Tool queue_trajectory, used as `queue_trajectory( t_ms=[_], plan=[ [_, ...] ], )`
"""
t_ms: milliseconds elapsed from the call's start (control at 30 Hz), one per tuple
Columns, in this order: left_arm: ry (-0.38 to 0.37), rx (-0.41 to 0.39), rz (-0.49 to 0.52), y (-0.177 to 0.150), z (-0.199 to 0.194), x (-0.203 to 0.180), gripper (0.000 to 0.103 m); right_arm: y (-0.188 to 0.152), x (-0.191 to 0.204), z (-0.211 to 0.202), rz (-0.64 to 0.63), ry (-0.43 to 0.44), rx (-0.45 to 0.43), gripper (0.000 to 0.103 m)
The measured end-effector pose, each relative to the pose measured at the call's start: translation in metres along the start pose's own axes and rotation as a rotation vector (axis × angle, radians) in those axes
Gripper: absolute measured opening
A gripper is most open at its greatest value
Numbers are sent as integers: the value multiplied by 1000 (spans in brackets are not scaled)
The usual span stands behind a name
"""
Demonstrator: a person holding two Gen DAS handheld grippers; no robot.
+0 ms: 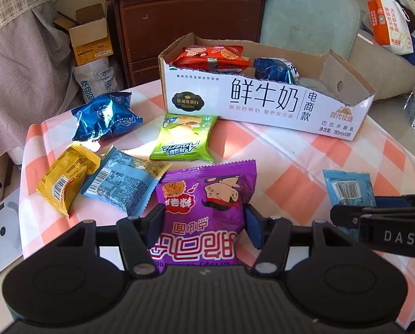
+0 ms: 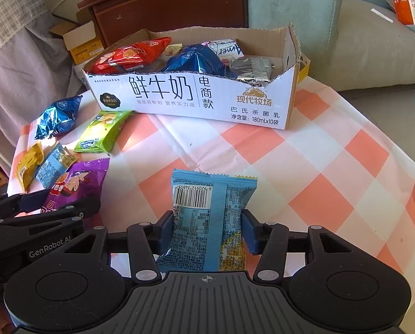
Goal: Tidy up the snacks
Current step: 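Lift both held bags and carry them over the white cardboard box, then lower both bags into the box and open both tools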
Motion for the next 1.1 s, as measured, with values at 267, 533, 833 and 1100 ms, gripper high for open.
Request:
queue_trajectory(
  t_ms=[267,533,833,1100],
  plan=[
    [0,-51,-26,14,-16,9,58,6,7,-6,7,27,-27,50],
    [-11,-125,-27,37,-33,6,58,24,12,-19,13,58,-86,49],
    [-52,-188,-28,72,-42,-2,59,60,6,-37,35,51,-182,49],
    [-49,-230,-37,106,-27,-4,58,98,0,-34,48,12,-260,49]
  ],
)
Point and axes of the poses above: each gripper's, at about its wrist camera, not at the fingertips, and z roughly the way its jaws point, x to its left, y to its top, the point moved 7 cm from there along z, roughly the way its jaws point, and after that the axes turned 10 degrees about -x, right-handed, at the moved point
